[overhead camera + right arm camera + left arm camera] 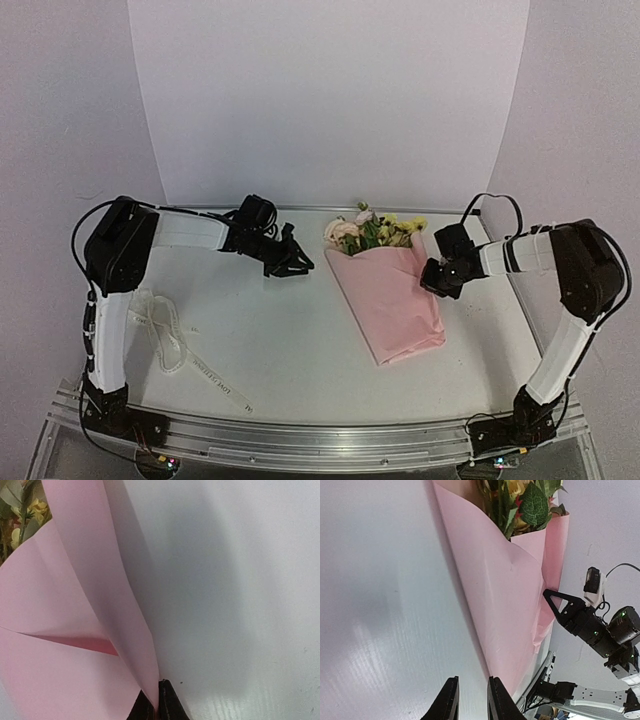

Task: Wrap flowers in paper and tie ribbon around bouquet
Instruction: Move the folded bouquet to the corner of the board.

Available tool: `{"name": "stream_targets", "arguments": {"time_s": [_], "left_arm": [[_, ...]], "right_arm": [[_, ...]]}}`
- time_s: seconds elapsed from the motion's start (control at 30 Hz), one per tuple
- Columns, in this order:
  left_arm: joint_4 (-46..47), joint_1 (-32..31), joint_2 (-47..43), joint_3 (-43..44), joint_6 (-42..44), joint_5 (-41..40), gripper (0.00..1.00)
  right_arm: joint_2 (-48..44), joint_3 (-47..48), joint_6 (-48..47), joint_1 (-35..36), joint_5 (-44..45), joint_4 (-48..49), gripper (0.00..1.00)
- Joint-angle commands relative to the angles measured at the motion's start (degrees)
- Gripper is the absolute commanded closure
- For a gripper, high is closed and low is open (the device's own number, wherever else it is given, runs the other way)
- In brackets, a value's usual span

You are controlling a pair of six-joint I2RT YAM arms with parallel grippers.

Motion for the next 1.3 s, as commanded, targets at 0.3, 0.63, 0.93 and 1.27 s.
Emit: {"name": "stream_targets", "arguments": {"time_s": [0.3, 0.63, 0.93, 1.27], "left_arm": [[0.5, 6.9, -19.5, -19.1, 3.0, -3.9, 0.79], [0.5, 10.7, -24.4, -25.6, 3.3, -4.1, 0.79], [-0.3, 12.7, -26.7, -27.9, 3.6, -4.3, 0.79], [-0.7, 13.9, -29.0, -30.6, 3.0, -5.5, 0.78]], "right_arm": [[-3.0, 3.6, -2.0, -7.2, 6.0, -7.3, 0.95], [1.2, 11.6, 1.6, -11.5, 8.9, -12.0, 0.95], [3.0, 14.8, 3.9, -15.5, 10.6, -15.8, 0.95], [0.8, 11.6, 8.0, -17.9, 12.3, -16.6, 0.9]]}}
